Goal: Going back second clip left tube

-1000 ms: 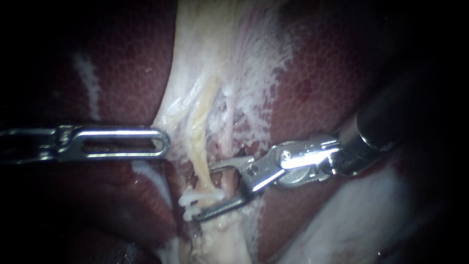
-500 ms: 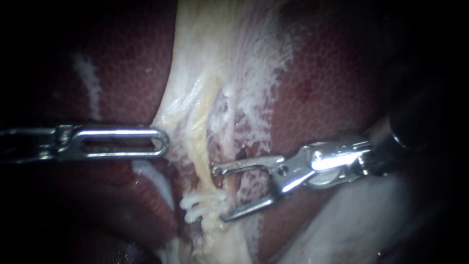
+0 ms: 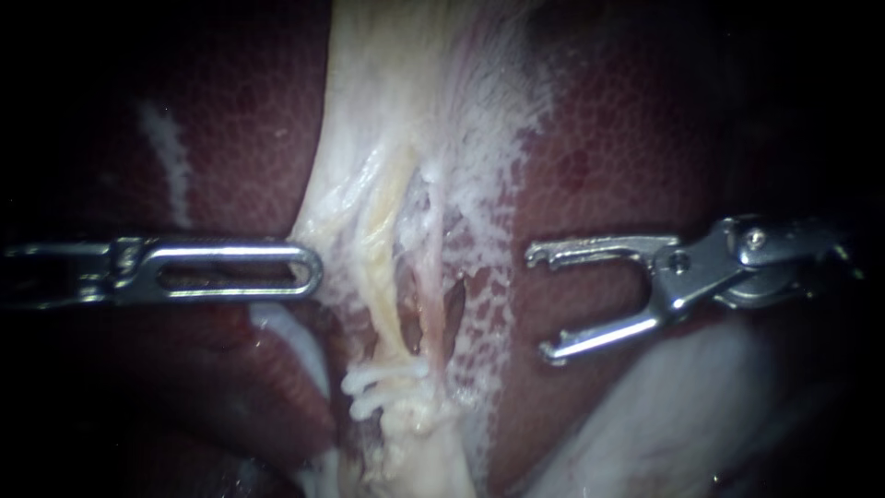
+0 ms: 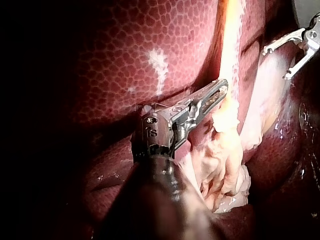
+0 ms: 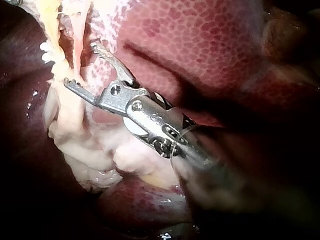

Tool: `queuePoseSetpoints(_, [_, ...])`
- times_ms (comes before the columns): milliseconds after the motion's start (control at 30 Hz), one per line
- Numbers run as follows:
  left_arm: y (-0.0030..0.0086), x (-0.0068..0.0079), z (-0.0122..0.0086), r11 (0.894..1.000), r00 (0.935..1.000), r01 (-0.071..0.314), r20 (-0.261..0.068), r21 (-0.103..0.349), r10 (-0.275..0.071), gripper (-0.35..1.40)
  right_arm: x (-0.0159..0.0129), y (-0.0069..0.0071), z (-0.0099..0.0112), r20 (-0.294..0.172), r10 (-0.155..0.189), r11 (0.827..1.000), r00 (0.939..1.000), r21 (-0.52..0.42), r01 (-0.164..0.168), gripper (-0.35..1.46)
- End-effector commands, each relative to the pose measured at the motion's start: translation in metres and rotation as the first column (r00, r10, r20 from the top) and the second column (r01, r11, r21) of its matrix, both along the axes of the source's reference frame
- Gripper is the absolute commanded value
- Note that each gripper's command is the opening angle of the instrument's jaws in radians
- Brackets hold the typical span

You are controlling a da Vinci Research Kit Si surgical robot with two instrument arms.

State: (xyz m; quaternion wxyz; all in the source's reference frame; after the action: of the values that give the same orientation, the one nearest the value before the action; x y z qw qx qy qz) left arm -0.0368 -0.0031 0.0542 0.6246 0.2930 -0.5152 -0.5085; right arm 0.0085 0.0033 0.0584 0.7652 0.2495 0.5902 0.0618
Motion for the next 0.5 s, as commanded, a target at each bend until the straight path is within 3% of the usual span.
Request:
queuePoseSetpoints(33, [0.0000,-0.0001,0.0000,1.000,1.0000,0.001,-0.001,0.000,-0.001,-0.35,-0.0001,0.0001,-0.0002,-0.003,-0.001,1.000,1.0000,-0.002,0.001,0.60])
queuePoseSetpoints(267, [0.0001,-0.0003,0.0001,1.000,1.0000,0.002,-0.002,0.000,-0.002,-0.35,-0.0003,0.0001,-0.0002,-0.005,0.001,1.000,1.0000,-0.001,-0.001,0.60])
queuePoseSetpoints(500, [-0.0001,-0.0019,0.0019,1.000,0.9999,0.012,-0.007,-0.010,-0.012,-0.35,-0.0005,0.0001,-0.0003,-0.006,0.000,1.000,1.0000,-0.001,0.000,0.60])
